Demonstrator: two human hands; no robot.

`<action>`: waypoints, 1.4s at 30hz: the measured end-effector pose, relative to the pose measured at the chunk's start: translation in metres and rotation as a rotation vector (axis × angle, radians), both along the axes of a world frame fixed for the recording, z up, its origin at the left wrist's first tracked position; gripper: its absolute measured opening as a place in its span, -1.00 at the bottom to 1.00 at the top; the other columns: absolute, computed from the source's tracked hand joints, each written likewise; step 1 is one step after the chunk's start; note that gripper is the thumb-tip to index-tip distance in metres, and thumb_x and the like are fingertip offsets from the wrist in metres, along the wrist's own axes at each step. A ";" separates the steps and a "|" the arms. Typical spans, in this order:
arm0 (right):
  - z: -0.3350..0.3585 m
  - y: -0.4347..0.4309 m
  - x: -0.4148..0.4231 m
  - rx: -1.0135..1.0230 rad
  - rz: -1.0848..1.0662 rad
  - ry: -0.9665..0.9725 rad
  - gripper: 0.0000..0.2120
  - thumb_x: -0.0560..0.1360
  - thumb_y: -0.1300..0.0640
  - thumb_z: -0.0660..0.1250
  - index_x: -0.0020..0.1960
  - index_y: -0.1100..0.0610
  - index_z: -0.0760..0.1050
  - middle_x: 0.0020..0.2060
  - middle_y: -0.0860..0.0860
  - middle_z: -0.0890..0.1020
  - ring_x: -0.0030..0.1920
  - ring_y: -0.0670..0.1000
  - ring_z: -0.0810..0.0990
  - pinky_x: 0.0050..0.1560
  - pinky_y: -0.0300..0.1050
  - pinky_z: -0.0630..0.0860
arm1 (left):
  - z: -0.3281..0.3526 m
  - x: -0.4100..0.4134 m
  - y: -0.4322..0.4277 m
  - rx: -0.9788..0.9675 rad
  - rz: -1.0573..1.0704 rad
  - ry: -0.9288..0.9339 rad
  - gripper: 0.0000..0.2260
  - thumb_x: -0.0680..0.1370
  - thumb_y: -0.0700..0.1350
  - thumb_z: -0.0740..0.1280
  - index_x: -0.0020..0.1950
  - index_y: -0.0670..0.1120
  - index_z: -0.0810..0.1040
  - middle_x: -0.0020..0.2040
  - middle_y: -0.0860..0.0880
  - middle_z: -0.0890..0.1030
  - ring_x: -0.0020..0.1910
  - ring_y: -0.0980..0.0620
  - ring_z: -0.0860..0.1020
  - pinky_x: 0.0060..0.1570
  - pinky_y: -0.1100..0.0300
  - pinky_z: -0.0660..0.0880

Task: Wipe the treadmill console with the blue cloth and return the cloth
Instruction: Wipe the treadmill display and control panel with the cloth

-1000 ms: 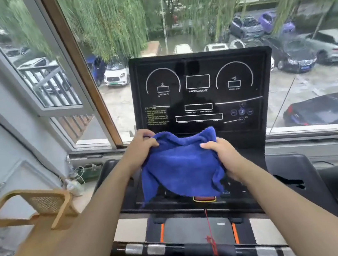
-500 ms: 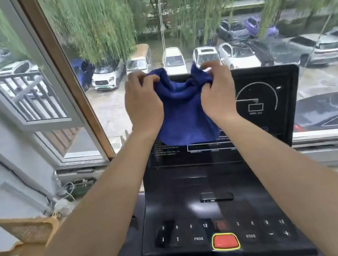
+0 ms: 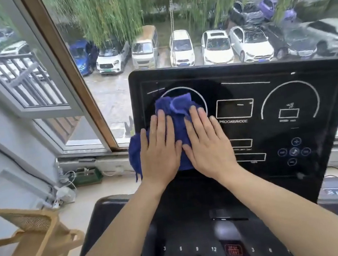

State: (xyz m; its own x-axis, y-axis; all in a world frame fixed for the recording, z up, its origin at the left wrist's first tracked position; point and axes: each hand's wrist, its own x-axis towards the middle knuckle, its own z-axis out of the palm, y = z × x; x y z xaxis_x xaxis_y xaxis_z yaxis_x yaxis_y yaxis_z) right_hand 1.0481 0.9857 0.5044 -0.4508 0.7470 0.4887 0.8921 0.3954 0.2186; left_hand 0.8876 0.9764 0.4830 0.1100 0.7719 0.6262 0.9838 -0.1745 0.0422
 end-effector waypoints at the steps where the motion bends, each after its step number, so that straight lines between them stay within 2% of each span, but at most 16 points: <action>1: -0.010 -0.004 0.003 0.006 0.020 -0.049 -0.30 0.65 -0.11 0.11 0.58 0.23 -0.12 0.58 0.20 -0.13 0.61 0.15 -0.15 0.56 0.08 -0.21 | -0.009 -0.003 -0.006 -0.016 -0.003 0.022 -0.38 0.66 0.05 0.09 0.61 -0.19 -0.08 0.61 -0.16 -0.02 0.59 -0.16 0.07 0.50 -0.16 0.07; 5: 0.033 0.027 0.000 0.114 0.009 -0.067 -0.29 0.65 -0.13 0.07 0.58 0.24 -0.14 0.58 0.18 -0.15 0.61 0.14 -0.12 0.56 0.08 -0.20 | 0.035 -0.006 0.025 0.015 0.053 0.018 -0.38 0.64 0.06 0.13 0.60 -0.25 0.10 0.62 -0.21 0.09 0.59 -0.17 0.06 0.51 -0.16 0.07; 9: 0.082 0.058 -0.011 0.164 -0.047 0.033 -0.33 0.66 -0.10 0.00 0.61 0.26 -0.07 0.59 0.16 -0.13 0.61 0.14 -0.09 0.58 0.06 -0.17 | 0.089 -0.005 0.058 0.063 0.080 -0.059 -0.37 0.65 0.07 0.11 0.62 -0.24 0.07 0.63 -0.22 0.07 0.62 -0.15 0.03 0.54 -0.09 -0.08; 11: 0.071 0.050 -0.012 0.151 -0.028 0.044 -0.33 0.66 -0.09 0.02 0.60 0.27 -0.09 0.58 0.18 -0.15 0.61 0.16 -0.10 0.58 0.07 -0.16 | 0.076 -0.006 0.051 0.067 0.072 -0.062 -0.38 0.66 0.06 0.09 0.63 -0.22 0.04 0.64 -0.21 0.05 0.62 -0.14 0.03 0.54 -0.09 -0.08; 14: 0.019 0.022 -0.011 0.100 0.065 -0.034 -0.32 0.67 -0.07 0.05 0.59 0.26 -0.15 0.57 0.20 -0.19 0.61 0.18 -0.11 0.58 0.10 -0.15 | 0.019 -0.011 0.019 0.034 0.043 -0.034 -0.36 0.66 0.05 0.11 0.62 -0.21 -0.04 0.64 -0.17 -0.01 0.61 -0.16 0.04 0.53 -0.14 0.01; 19: -0.069 -0.032 -0.002 0.008 0.211 -0.180 -0.31 0.64 -0.09 0.12 0.59 0.25 -0.05 0.60 0.16 -0.23 0.61 0.13 -0.09 0.58 0.06 -0.17 | -0.074 -0.022 -0.049 -0.120 0.011 0.057 -0.34 0.61 0.08 0.14 0.58 -0.26 0.02 0.59 -0.21 0.05 0.55 -0.21 0.11 0.51 -0.11 -0.05; 22: -0.038 -0.012 -0.005 0.104 0.199 -0.254 -0.31 0.63 -0.14 0.15 0.58 0.26 0.05 0.59 0.19 -0.07 0.60 0.14 0.07 0.56 0.06 -0.12 | -0.049 -0.022 -0.033 -0.082 0.013 0.089 -0.37 0.61 0.08 0.16 0.55 -0.29 0.14 0.59 -0.27 0.15 0.54 -0.23 0.13 0.49 -0.14 0.05; 24: 0.013 0.018 -0.008 0.188 0.115 -0.202 -0.31 0.65 -0.17 0.08 0.59 0.26 0.06 0.58 0.18 -0.04 0.60 0.16 0.05 0.55 0.07 -0.13 | -0.001 -0.017 -0.003 -0.009 0.044 0.056 -0.39 0.63 0.07 0.15 0.56 -0.29 0.20 0.58 -0.29 0.20 0.56 -0.21 0.11 0.50 -0.13 0.05; 27: 0.070 0.049 -0.002 0.199 -0.021 -0.096 -0.30 0.66 -0.19 -0.02 0.60 0.25 -0.05 0.61 0.18 -0.05 0.61 0.16 -0.06 0.56 0.06 -0.19 | 0.064 -0.006 0.038 0.047 0.062 -0.041 -0.38 0.65 0.08 0.14 0.60 -0.26 0.14 0.61 -0.26 0.14 0.60 -0.19 0.08 0.54 -0.08 -0.07; 29: 0.073 0.047 0.004 0.174 -0.063 -0.039 -0.31 0.66 -0.16 -0.01 0.60 0.27 -0.06 0.61 0.20 -0.05 0.61 0.16 -0.07 0.57 0.06 -0.19 | 0.074 0.003 0.044 0.050 0.057 -0.046 -0.36 0.64 0.07 0.14 0.61 -0.24 0.09 0.63 -0.24 0.10 0.61 -0.17 0.05 0.55 -0.08 -0.06; 31: 0.045 0.030 0.007 0.125 -0.058 0.006 -0.31 0.66 -0.13 0.03 0.59 0.28 -0.07 0.58 0.20 -0.12 0.61 0.16 -0.11 0.57 0.06 -0.19 | 0.050 0.004 0.032 0.037 0.014 -0.008 -0.36 0.64 0.06 0.15 0.62 -0.24 0.06 0.63 -0.22 0.08 0.61 -0.16 0.04 0.54 -0.10 -0.04; 33: 0.002 0.003 0.013 0.055 -0.024 -0.029 -0.30 0.65 -0.12 0.09 0.58 0.28 -0.07 0.57 0.21 -0.15 0.60 0.17 -0.12 0.57 0.09 -0.16 | 0.007 0.005 0.006 -0.012 -0.040 0.057 -0.34 0.64 0.06 0.17 0.61 -0.25 0.03 0.64 -0.22 0.02 0.61 -0.17 0.01 0.54 -0.11 -0.05; 35: -0.042 -0.028 0.022 -0.010 0.050 -0.102 -0.32 0.63 -0.12 0.13 0.58 0.25 0.02 0.57 0.21 -0.13 0.60 0.17 -0.06 0.57 0.10 -0.12 | -0.039 0.003 -0.025 -0.084 -0.087 0.108 -0.31 0.63 0.07 0.17 0.60 -0.27 -0.02 0.64 -0.21 -0.13 0.61 -0.16 -0.06 0.55 -0.07 -0.15; 37: -0.055 -0.049 0.059 -0.019 0.009 -0.158 -0.31 0.63 -0.13 0.15 0.59 0.24 0.05 0.58 0.19 -0.11 0.60 0.13 -0.07 0.57 0.07 -0.13 | -0.055 0.035 -0.039 -0.099 -0.170 0.146 -0.32 0.63 0.08 0.13 0.59 -0.24 -0.07 0.63 -0.16 -0.25 0.61 -0.14 -0.09 0.54 -0.03 -0.24; 39: -0.044 -0.036 0.058 0.026 0.022 -0.195 -0.30 0.64 -0.13 0.14 0.58 0.25 -0.01 0.58 0.19 -0.10 0.60 0.12 -0.08 0.58 0.05 -0.19 | -0.042 0.040 -0.027 -0.084 -0.129 0.131 -0.34 0.63 0.07 0.12 0.59 -0.25 -0.03 0.62 -0.15 -0.15 0.60 -0.18 -0.01 0.54 -0.05 -0.17; 42: 0.016 0.007 0.068 0.122 -0.066 -0.169 -0.30 0.66 -0.15 0.06 0.58 0.25 -0.10 0.57 0.18 -0.15 0.61 0.14 -0.09 0.57 0.06 -0.21 | 0.018 0.061 0.019 0.007 -0.076 0.085 -0.39 0.64 0.05 0.13 0.58 -0.29 0.13 0.60 -0.22 0.07 0.58 -0.21 0.10 0.52 -0.12 -0.01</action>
